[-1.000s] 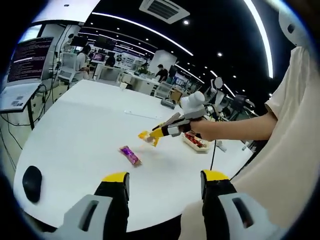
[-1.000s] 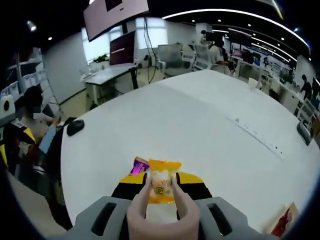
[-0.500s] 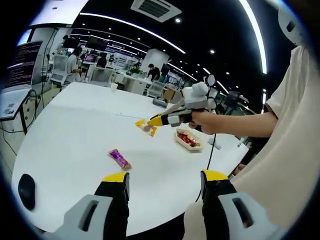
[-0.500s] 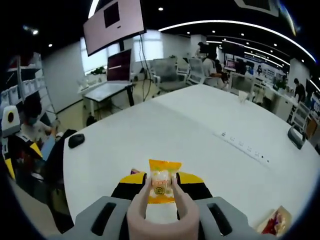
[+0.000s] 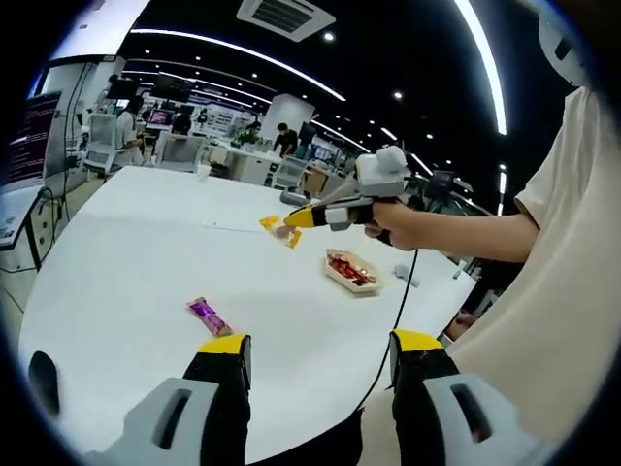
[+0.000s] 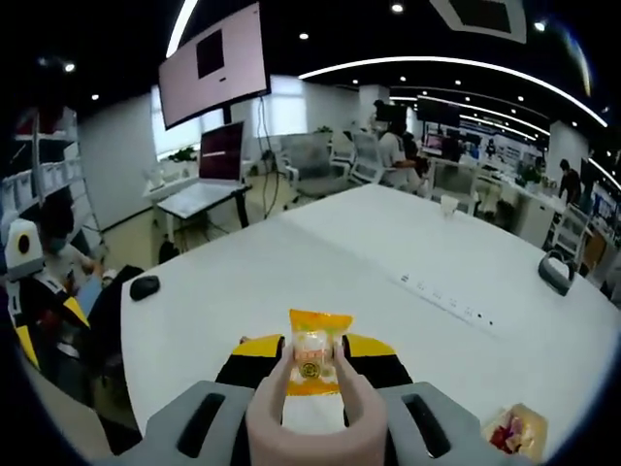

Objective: Place the target food into the container with the food tongs after gripping and lifting it, then release it inside without dropping or visibly crushing the food.

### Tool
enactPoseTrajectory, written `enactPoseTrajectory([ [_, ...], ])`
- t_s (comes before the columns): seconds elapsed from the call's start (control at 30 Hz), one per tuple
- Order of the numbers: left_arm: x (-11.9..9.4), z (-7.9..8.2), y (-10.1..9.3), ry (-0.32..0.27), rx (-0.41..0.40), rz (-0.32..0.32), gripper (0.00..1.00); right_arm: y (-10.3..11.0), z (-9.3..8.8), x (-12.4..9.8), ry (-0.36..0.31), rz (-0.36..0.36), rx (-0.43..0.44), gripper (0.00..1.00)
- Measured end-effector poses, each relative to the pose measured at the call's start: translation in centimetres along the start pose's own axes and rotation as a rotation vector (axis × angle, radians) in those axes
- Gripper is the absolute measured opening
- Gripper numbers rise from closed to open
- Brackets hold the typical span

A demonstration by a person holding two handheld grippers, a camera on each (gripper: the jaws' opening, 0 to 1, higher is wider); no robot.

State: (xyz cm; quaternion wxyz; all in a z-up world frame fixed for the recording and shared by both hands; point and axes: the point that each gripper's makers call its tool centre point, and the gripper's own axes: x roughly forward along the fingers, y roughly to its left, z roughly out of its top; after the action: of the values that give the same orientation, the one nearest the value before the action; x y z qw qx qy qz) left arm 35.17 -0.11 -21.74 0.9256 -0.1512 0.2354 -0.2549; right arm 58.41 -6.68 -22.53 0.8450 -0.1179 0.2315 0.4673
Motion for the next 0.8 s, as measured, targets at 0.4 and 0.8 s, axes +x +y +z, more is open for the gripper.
enactPoseTrajectory([
  [0.4, 2.9, 0.6, -2.7, 0.016, 0.038, -0.054, 0.57, -4.5, -0.6, -4.4, -0.033, -0.086, 0.033, 0.22],
  [0.8, 4.6, 0.8, -4.3, 0.035, 0.064, -0.084, 0.57, -8.7, -1.5, -8.1, -0.057, -0.158, 0.065, 0.22],
])
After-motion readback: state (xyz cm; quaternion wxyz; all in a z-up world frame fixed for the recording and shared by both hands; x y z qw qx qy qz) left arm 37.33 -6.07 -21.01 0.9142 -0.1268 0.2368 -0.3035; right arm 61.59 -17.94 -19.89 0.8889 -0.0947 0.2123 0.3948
